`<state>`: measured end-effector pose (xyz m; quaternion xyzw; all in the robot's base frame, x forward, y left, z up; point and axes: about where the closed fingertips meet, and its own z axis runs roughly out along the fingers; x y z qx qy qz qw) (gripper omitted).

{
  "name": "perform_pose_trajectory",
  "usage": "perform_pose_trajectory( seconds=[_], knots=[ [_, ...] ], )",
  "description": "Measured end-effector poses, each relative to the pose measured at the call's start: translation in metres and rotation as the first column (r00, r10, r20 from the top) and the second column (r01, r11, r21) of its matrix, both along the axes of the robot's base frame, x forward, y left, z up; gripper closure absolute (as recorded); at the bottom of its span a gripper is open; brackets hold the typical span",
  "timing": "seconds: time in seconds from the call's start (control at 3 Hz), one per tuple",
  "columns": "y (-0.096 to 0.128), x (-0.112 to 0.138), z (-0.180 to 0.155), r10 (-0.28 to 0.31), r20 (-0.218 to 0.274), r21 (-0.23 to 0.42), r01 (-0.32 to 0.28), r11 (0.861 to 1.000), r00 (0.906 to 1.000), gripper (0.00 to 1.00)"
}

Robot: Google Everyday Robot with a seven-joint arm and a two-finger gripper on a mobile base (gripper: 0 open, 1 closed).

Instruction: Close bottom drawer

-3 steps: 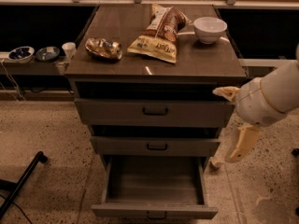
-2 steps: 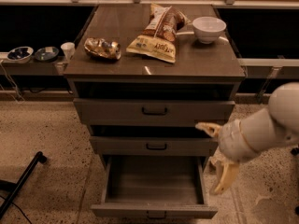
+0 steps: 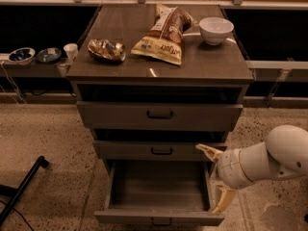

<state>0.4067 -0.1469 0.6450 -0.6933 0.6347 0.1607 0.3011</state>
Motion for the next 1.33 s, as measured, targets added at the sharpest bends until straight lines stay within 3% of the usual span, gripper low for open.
perform_pose_trajectory(
  seconds=[0.33, 0.67, 1.33],
  knots=[
    [0.0, 0.0, 0.0, 0.0, 0.0, 0.0, 0.0, 1.0, 1.0, 0.0],
    [0.002, 0.007, -0.032, 0.008, -0.002, -0.033, -0.008, 0.999, 1.0, 0.0],
    [-0.003, -0.011, -0.162, 0.098, 0.057, -0.076, -0.094, 0.993, 0.9935, 0.0]
  ],
)
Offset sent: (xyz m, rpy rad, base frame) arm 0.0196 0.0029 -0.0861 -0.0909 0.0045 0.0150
